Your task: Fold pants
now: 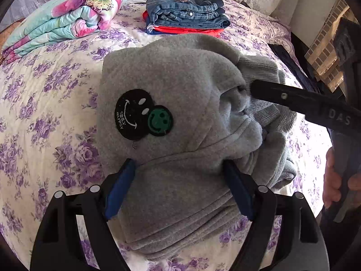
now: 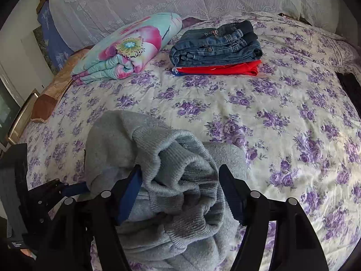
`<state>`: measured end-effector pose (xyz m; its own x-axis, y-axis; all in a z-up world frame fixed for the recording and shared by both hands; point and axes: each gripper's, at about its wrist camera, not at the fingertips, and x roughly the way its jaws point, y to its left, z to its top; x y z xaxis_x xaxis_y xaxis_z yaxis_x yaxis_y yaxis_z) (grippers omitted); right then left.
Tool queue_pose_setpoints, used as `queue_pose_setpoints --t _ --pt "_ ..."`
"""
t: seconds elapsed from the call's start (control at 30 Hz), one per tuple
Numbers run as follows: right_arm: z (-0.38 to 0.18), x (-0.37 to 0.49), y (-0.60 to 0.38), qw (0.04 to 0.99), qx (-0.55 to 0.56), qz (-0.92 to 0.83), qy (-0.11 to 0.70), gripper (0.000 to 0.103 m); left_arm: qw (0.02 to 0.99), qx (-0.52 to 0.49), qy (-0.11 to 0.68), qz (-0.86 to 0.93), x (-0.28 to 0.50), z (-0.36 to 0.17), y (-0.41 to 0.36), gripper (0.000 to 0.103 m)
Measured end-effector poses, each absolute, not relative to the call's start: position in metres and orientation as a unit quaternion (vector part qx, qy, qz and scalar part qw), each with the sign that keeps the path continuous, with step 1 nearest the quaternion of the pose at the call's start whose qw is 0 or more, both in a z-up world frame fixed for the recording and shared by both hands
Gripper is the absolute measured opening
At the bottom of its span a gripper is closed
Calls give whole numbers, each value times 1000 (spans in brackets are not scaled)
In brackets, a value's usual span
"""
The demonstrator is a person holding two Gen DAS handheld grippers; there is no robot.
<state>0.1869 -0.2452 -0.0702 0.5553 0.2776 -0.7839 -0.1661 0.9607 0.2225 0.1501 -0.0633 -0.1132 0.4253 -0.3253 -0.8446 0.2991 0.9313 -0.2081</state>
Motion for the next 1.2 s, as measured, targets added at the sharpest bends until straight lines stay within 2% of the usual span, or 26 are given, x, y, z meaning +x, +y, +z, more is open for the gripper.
queue_pose_setpoints --t 0.03,0.07,0.13,0.23,0.33,0.43,0.57,0.6,0.63,0.67,0.77,0.87,0.93,1.07,1.2 --pt "-67 185 -245 884 56 124 447 38 844 -12 504 -186 151 -113 -64 78" --pt "-61 181 -246 886 57 124 444 20 843 -13 502 -192 149 -110 -64 78" --pt "-43 170 -255 886 84 112 442 18 842 -13 496 -213 145 -105 -66 78" --pt "-23 156 -260 895 69 78 434 17 828 -18 496 -262 141 -101 -76 78" --pt "-50 171 -266 879 72 53 468 18 825 13 509 -245 145 -112 -94 82" --pt "-104 197 -275 865 74 14 496 26 819 21 515 -250 152 -123 -105 91" --pt "-104 195 -286 869 107 36 482 29 830 37 495 -254 135 -109 -105 87" --pt "-105 194 -289 869 104 37 482 33 827 25 494 -268 130 -105 -102 84" --pt "-103 193 -293 868 106 32 485 48 822 8 494 -282 126 -102 -97 84" --pt "-100 192 -299 864 117 33 488 57 822 -2 490 -291 121 -99 -95 84" --pt "-71 182 -306 867 123 37 482 57 822 27 503 -266 118 -117 -107 84" --pt "-24 176 -282 895 70 82 432 59 840 66 484 -236 106 -126 -121 84" --pt "-10 189 -248 886 28 154 437 62 842 61 476 -248 97 -118 -120 84" --pt "-21 232 -169 845 -66 221 483 63 843 43 469 -258 87 -103 -100 77" --pt "-44 278 -120 818 -75 234 520 63 851 25 466 -239 93 -98 -82 77"
